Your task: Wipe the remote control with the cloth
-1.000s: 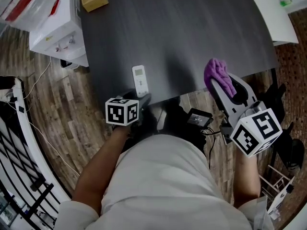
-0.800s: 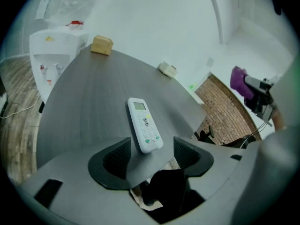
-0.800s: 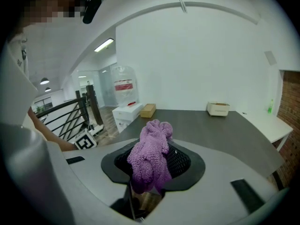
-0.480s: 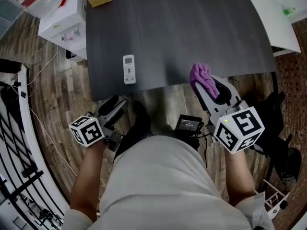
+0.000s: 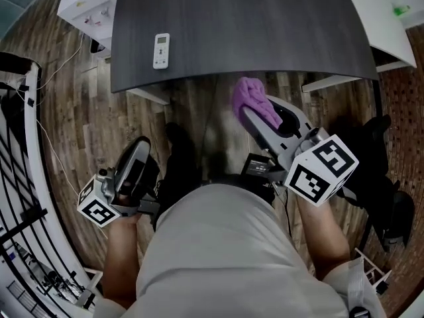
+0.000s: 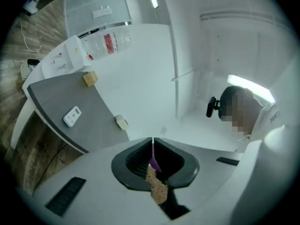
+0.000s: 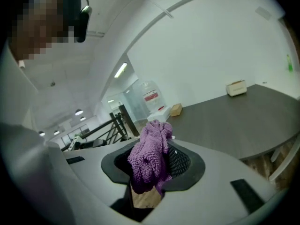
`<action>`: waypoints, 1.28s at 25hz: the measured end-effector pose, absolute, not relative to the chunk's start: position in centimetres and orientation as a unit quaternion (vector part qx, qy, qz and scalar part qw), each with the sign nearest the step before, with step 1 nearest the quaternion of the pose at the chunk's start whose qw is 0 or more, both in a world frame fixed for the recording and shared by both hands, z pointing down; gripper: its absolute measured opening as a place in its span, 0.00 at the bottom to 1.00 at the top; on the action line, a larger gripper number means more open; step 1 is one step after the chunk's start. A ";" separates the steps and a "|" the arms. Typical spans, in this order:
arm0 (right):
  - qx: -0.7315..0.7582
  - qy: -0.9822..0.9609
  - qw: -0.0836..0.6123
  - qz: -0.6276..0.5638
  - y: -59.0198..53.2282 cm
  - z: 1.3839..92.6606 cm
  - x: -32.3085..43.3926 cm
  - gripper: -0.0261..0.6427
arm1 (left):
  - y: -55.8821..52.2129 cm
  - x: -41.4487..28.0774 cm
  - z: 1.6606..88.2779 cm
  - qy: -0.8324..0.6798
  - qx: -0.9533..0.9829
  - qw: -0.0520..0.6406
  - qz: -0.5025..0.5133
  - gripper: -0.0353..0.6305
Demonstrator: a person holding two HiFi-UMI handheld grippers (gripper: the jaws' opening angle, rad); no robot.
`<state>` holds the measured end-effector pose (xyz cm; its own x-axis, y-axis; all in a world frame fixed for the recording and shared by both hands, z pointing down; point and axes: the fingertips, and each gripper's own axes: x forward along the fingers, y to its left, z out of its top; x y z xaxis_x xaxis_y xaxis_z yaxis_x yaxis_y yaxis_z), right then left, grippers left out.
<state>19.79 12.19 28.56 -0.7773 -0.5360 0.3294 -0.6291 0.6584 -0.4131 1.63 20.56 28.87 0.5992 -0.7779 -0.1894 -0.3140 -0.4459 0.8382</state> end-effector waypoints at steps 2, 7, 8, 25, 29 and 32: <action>0.313 -0.905 0.065 0.282 13.4 27.6 19.7 0.23 | 21.6 2.3 27.0 -0.318 0.812 0.389 -0.298 0.08; 0.324 -0.895 0.031 0.305 15.9 25.7 19.5 0.23 | 23.1 3.1 24.4 -0.282 0.835 0.366 -0.298 0.08; 0.328 -0.894 0.029 0.303 16.4 25.5 19.3 0.23 | 23.5 3.1 24.0 -0.277 0.840 0.362 -0.295 0.08; 0.398 -0.875 0.044 0.270 26.6 24.2 13.0 0.23 | 35.2 -3.8 24.1 -0.232 0.875 0.345 -0.247 0.08; 0.387 -0.884 0.043 0.260 26.9 23.8 12.7 0.23 | 35.3 -3.0 23.8 -0.245 0.875 0.337 -0.246 0.08; 0.378 -0.888 0.039 0.260 27.7 23.4 13.1 0.23 | 35.6 -2.6 24.0 -0.271 0.865 0.337 -0.255 0.08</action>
